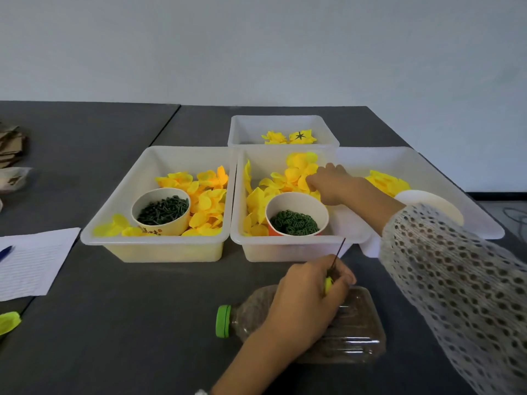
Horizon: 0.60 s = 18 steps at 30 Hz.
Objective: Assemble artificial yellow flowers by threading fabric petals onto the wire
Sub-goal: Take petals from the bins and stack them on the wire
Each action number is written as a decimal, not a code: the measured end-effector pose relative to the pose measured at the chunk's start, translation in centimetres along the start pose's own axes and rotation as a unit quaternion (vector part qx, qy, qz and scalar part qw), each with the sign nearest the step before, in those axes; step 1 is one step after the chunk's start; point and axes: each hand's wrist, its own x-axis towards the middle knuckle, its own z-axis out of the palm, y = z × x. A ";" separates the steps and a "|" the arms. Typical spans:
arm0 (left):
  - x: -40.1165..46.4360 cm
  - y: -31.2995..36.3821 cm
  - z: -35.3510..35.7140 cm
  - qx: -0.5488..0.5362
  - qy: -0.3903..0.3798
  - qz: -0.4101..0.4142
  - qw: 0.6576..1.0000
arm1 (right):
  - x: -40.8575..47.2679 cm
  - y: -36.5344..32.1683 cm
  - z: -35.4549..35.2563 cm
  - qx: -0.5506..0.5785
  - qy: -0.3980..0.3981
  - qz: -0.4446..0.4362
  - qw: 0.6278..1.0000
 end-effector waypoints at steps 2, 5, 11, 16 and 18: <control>0.0 0.0 0.1 0.002 0.005 -0.001 1.000 | 0.1 0.2 0.0 0.084 0.068 -0.019 0.994; 0.0 -0.4 0.4 0.005 0.010 -0.007 1.000 | -0.8 -0.9 -1.7 0.343 0.224 -0.038 0.911; 0.1 -0.8 0.7 0.017 0.017 -0.006 1.000 | -3.3 -5.0 -2.4 0.176 -0.097 -0.122 0.972; 0.0 -0.6 0.7 0.018 0.019 -0.005 1.000 | -3.0 -6.6 -1.5 0.164 -0.030 -0.146 0.975; 0.0 -0.6 0.7 0.022 0.023 0.000 0.999 | -3.1 -6.7 -1.1 0.168 -0.017 -0.130 0.977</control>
